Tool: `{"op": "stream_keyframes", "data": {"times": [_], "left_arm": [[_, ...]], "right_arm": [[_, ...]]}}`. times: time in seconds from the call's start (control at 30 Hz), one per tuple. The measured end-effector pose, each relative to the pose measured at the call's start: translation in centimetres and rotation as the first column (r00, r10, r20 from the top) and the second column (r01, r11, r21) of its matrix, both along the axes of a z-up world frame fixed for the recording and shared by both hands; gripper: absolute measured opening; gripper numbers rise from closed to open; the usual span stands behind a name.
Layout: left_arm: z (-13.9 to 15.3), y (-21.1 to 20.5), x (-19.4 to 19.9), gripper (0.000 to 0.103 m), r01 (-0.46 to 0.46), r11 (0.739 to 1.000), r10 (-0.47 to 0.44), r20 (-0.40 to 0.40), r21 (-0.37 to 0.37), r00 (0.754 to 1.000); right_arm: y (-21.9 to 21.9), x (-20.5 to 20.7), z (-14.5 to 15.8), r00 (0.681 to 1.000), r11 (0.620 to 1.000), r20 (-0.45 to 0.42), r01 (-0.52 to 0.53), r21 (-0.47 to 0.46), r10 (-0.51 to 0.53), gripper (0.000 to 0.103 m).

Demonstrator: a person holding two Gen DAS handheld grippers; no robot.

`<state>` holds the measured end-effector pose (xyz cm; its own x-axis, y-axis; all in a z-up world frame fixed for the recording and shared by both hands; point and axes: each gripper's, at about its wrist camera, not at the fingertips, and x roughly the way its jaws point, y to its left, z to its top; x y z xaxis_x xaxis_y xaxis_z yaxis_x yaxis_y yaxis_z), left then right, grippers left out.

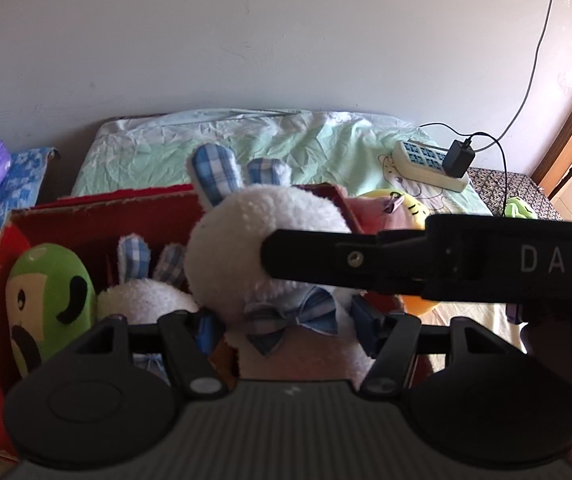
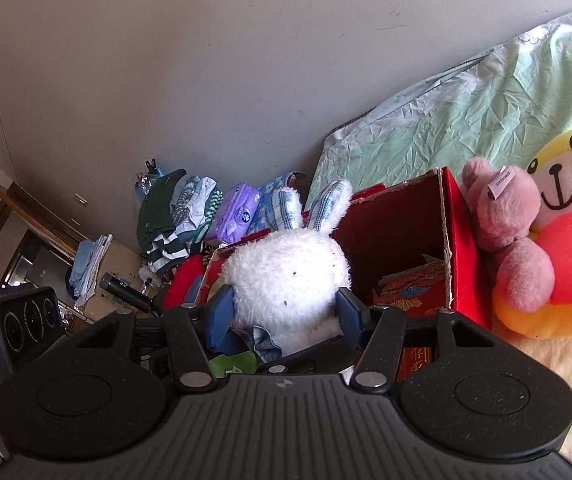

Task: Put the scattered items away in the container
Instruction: 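Lift the second white bunny with both grippers and carry it to the box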

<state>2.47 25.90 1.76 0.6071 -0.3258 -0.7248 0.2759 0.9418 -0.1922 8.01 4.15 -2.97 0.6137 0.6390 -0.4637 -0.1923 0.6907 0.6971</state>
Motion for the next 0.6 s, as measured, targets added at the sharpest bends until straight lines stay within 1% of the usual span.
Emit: {"op": "stream_keyframes", "data": {"times": [0.17,0.33,0.5,0.6], "left_arm": [[-1.0,0.7,0.1,0.064,0.007,1.000,-0.007,-0.018,0.007,1.000],[-1.5,1.3,-0.1,0.064,0.027,1.000,-0.027,-0.010,0.005,1.000],[-2.5,2.6,-0.2,0.064,0.037,0.999,-0.037,-0.018,0.015,0.999],[-2.6,3.5,-0.5,0.064,0.039,0.999,-0.038,-0.005,0.016,0.999]], "right_arm": [[0.7,0.2,-0.5,1.000,1.000,-0.024,0.001,-0.004,-0.001,0.058],[1.7,0.5,-0.7,0.999,1.000,-0.036,-0.006,-0.015,0.005,0.058],[3.3,0.6,-1.2,0.999,0.999,-0.037,-0.026,-0.046,0.024,0.058],[4.1,0.5,-1.2,0.999,0.998,-0.019,-0.037,-0.052,0.036,0.058]]}}
